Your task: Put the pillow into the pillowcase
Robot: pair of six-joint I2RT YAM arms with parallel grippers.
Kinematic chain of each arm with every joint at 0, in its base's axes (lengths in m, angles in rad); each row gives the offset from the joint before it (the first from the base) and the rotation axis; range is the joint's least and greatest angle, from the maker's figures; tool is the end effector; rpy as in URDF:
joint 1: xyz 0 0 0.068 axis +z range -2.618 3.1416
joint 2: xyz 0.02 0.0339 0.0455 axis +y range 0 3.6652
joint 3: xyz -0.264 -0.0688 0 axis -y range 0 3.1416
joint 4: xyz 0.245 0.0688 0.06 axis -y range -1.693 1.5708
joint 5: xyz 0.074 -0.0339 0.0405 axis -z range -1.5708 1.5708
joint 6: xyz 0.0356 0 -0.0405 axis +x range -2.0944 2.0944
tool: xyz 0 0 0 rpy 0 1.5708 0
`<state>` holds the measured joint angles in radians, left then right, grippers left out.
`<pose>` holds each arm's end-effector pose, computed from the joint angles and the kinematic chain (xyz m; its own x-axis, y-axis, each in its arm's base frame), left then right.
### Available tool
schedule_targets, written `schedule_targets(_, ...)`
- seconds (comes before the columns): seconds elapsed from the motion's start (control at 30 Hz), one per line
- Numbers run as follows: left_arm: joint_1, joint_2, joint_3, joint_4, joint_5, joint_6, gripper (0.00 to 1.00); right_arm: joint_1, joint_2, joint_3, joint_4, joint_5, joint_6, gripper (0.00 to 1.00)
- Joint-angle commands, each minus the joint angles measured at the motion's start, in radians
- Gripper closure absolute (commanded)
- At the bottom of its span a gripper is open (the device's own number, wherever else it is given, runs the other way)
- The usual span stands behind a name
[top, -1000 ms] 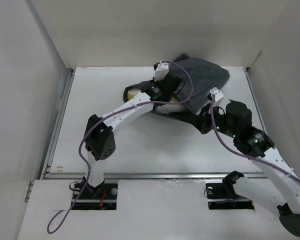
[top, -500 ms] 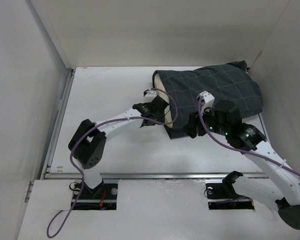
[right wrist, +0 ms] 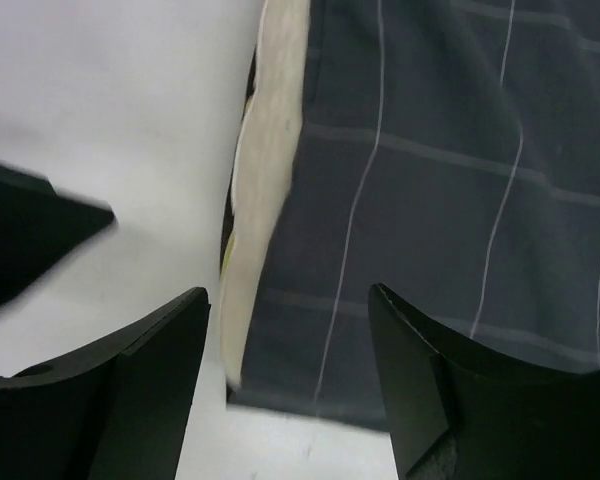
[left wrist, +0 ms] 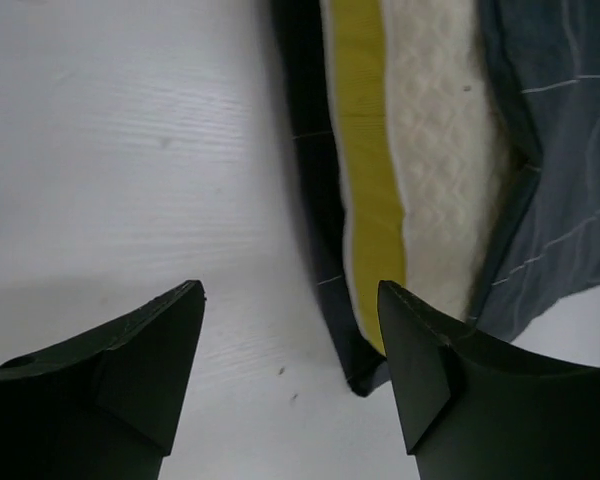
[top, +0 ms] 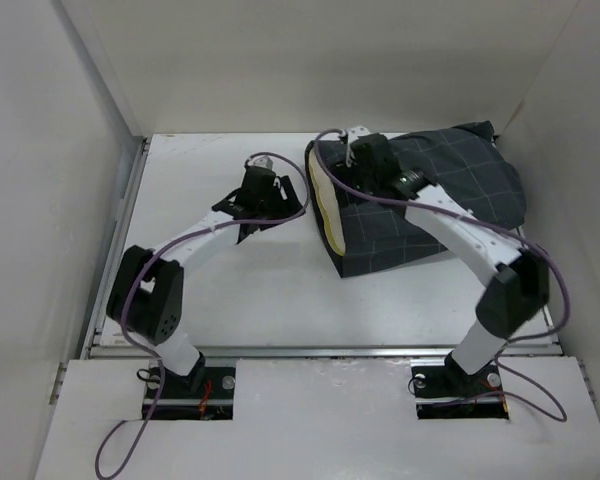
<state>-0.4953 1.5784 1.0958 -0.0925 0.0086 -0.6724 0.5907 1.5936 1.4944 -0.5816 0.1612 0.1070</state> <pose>0.3156 -0.1708 0.2573 -0.6744 -0.3436 -0.6536 0.0787 0.8466 -0.5263 0.3027 0.1961 0.3442 -0.5674 -0.2536 -0.7834 -0.3878 0.9216 -0.0175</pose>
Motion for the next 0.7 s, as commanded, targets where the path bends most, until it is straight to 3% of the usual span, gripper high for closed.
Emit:
schedule_targets(0.0, 0.003, 0.092, 0.097, 0.238, 0.314, 0.048, 0.32, -0.003, 0.147, 0.217, 0.007, 0.138, -0.05, 0.29)
schedule_targets(0.03, 0.003, 0.151, 0.146, 0.266, 0.339, 0.048, 0.32, -0.014, 0.252, 0.325, -0.044, 0.138, -0.059, 0.29)
schedule_targets(0.13, 0.014, 0.276, 0.226, 0.266, 0.405, 0.048, 0.32, -0.025, 0.421, 0.447, -0.086, 0.138, -0.069, 0.32)
schedule_targets(0.27, 0.023, 0.406, 0.335, 0.286, 0.481, 0.048, 0.42, -0.064, 0.538, 0.541, -0.138, 0.101, -0.069, 0.35)
schedule_targets(0.33, 0.023, 0.448, 0.36, 0.297, 0.501, 0.048, 0.52, -0.075, 0.549, 0.541, -0.149, 0.077, -0.069, 0.37)
schedule_targets(0.4, 0.023, 0.495, 0.398, 0.286, 0.51, 0.048, 0.63, -0.084, 0.56, 0.532, -0.149, 0.057, -0.069, 0.46)
schedule_targets(0.43, 0.032, 0.506, 0.398, 0.277, 0.524, 0.048, 0.73, -0.085, 0.56, 0.532, -0.149, 0.046, -0.069, 0.52)
schedule_targets(0.47, 0.032, 0.506, 0.409, 0.277, 0.537, 0.048, 0.78, -0.085, 0.56, 0.523, -0.149, 0.046, -0.069, 0.63)
schedule_targets(0.5, 0.032, 0.517, 0.409, 0.29, 0.547, 0.048, 0.83, -0.085, 0.56, 0.523, -0.149, 0.046, -0.069, 0.8)
schedule_targets(0.53, 0.032, 0.517, 0.398, 0.316, 0.556, 0.048, 0.88, -0.085, 0.56, 0.523, -0.158, 0.034, -0.069, 0.87)
schedule_targets(0.57, 0.032, 0.517, 0.398, 0.33, 0.568, 0.048, 1.0, -0.085, 0.545, 0.523, -0.158, 0.015, -0.069, 0.93)
schedule_targets(0.6, 0.032, 0.508, 0.388, 0.347, 0.6, 0.048, 1.0, -0.085, 0.52, 0.533, -0.158, -0.005, -0.069, 1.0)
schedule_targets(0.67, 0.032, 0.494, 0.362, 0.417, 0.616, 0.048, 1.0, -0.085, 0.49, 0.533, -0.144, -0.111, -0.095, 1.0)
